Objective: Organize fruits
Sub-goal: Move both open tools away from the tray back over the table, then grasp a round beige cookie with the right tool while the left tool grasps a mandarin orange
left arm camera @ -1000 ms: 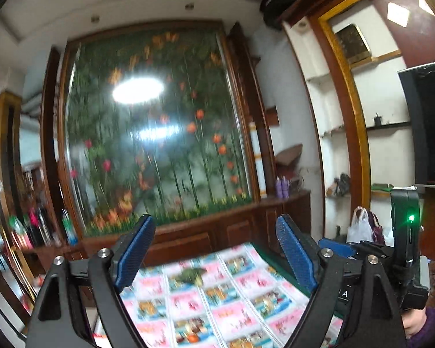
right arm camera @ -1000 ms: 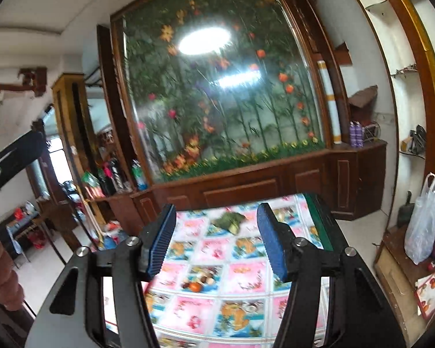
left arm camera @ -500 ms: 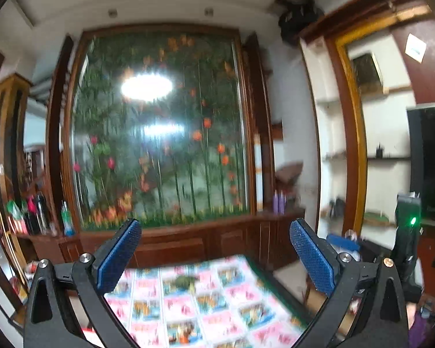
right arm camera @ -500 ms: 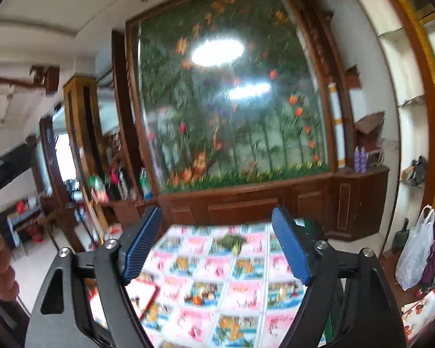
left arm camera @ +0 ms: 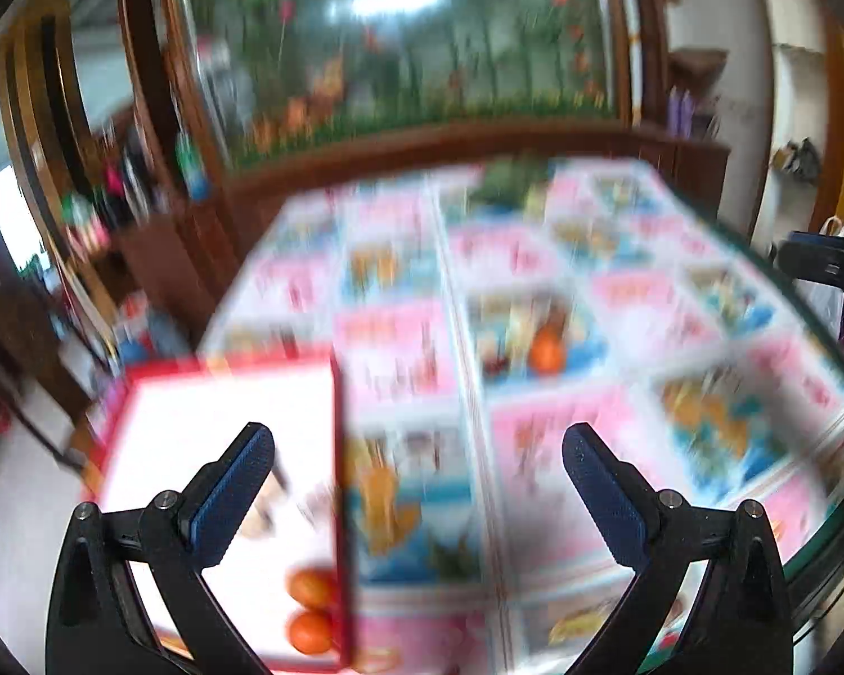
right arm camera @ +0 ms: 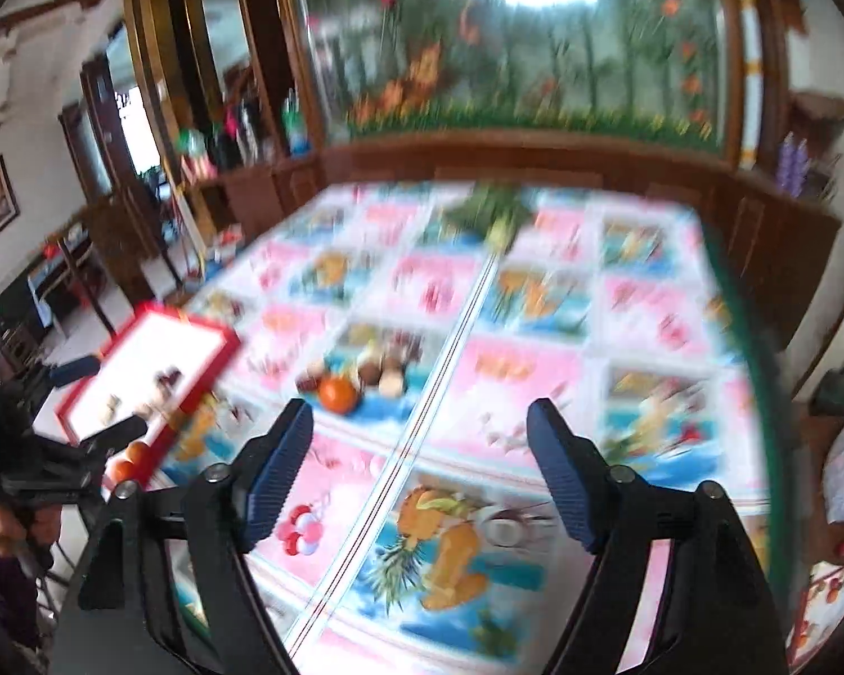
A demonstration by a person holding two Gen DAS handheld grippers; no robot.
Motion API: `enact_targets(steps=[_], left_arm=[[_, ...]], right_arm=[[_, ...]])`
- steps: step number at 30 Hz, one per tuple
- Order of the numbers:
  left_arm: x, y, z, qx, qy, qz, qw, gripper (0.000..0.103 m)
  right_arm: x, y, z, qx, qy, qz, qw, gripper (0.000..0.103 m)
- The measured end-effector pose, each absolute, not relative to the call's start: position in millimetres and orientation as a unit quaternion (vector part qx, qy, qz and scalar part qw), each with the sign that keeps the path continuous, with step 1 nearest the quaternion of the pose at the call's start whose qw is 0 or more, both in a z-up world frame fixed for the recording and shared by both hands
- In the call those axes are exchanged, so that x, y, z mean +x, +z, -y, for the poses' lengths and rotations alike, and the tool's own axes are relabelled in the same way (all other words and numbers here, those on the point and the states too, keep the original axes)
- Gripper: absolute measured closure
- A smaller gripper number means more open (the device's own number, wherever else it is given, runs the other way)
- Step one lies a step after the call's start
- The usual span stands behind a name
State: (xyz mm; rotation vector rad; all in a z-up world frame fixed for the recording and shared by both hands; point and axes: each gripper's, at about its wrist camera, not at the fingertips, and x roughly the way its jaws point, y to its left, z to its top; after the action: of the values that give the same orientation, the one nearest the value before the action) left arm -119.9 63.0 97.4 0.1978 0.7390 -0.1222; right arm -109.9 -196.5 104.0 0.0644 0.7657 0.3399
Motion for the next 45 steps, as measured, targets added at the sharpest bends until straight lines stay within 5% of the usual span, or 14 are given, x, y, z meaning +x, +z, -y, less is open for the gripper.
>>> enact_targets(steps=[2, 11, 33, 36, 45], left_arm=[[-123, 75, -62, 0.105, -0.054, -0.366, 0.923, 0.001], [-105, 63, -43, 0.101, -0.103, -0.388, 0.910, 0.001], [-85, 65, -36, 0.072, -0.083, -0.420, 0.901, 0.001], [-83, 64, -39, 0.066, -0.083, -0.423, 0.900, 0.001], [-61, 56, -15, 0.071, -0.082, -0.439, 0.892, 0.002]], right_arm=[[-87, 76, 185, 0.039, 0.177, -0.399, 0.899, 0.046], [-25, 13, 136, 0.047, 0.206, -0.442, 0.872, 0.049], [-2, 2, 116, -0.047, 0.214, -0.431, 0.875, 0.059], [-6, 1, 107, -0.085, 0.196, -0.423, 0.880, 0.077], [-7, 19, 147, -0.002, 0.190, -0.425, 0.885, 0.078]])
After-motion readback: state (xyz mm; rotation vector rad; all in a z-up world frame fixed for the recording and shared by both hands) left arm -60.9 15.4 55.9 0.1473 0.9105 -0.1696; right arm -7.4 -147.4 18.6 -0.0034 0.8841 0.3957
